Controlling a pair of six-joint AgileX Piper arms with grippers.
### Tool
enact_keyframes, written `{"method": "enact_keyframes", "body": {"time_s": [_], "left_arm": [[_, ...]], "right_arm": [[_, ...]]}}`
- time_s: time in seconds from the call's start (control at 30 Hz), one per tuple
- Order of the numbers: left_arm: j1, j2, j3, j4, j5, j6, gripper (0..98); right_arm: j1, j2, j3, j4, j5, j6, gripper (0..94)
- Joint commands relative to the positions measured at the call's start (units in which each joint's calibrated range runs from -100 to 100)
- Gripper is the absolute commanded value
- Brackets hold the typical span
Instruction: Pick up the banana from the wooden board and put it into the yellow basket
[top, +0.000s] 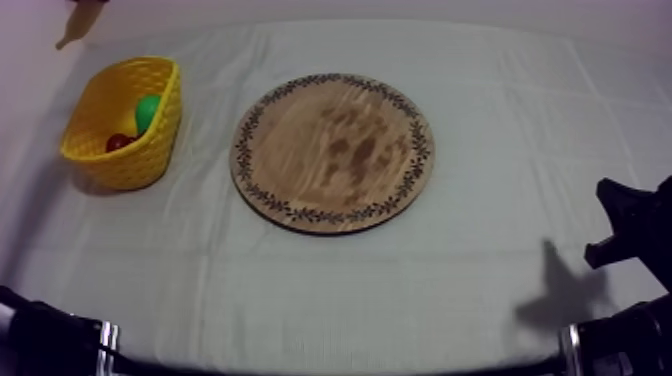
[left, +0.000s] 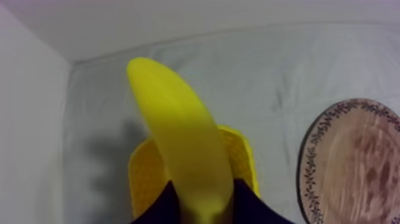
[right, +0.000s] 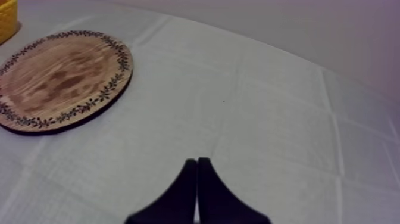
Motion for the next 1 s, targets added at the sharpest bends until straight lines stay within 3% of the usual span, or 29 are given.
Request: {"method": "enact_keyframes", "body": {"time_s": [0.0, 0.37, 0.97], "left_arm": [[-0.8, 1.9, 0.1, -0.1, -0.3, 0.5, 20.0], [-2.6, 10.4, 2.6, -1.7, -0.5, 3.1, 20.3], [-4.6, 16.9, 9.8, -1.37, -2.4, 3.9, 20.6]], "right_arm": [[0.0, 0.0, 0.0, 0.0, 0.0, 0.0, 0.3], [0.0, 0.0, 0.0, 0.0, 0.0, 0.0, 0.3], [0.0, 0.0, 0.0, 0.0, 0.0, 0.0, 0.3]]}}
